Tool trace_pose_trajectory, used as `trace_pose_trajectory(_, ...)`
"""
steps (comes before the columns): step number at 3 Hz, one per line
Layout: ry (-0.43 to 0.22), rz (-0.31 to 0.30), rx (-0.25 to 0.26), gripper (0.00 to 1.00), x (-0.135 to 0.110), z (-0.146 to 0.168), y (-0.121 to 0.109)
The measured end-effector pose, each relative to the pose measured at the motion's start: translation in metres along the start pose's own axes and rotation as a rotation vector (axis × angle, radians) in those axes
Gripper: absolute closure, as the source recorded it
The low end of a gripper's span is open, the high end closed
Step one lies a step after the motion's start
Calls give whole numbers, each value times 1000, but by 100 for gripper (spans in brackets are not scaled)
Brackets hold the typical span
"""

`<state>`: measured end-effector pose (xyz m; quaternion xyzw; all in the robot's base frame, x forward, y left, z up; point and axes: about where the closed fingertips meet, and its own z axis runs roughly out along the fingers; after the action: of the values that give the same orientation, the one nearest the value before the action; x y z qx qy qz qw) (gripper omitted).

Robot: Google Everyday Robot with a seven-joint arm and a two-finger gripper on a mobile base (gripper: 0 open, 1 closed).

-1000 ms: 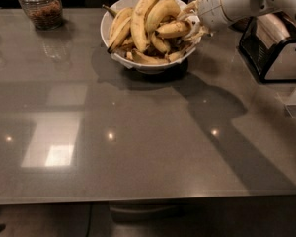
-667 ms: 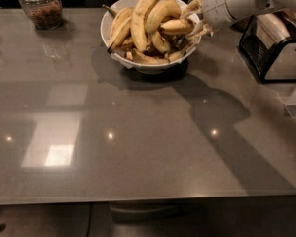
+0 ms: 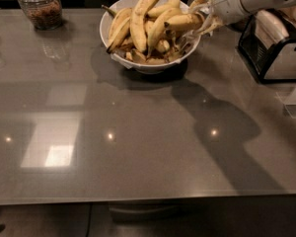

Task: Pick banana from white bowl

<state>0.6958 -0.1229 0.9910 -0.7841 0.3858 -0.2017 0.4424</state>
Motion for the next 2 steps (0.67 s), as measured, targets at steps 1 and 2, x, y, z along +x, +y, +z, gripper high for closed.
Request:
trace_pose_trajectory(1,21,-25,22,100,-11,-25,-6)
trace_pose_trajectory(2,40,-33,43,100,-23,-52,-6)
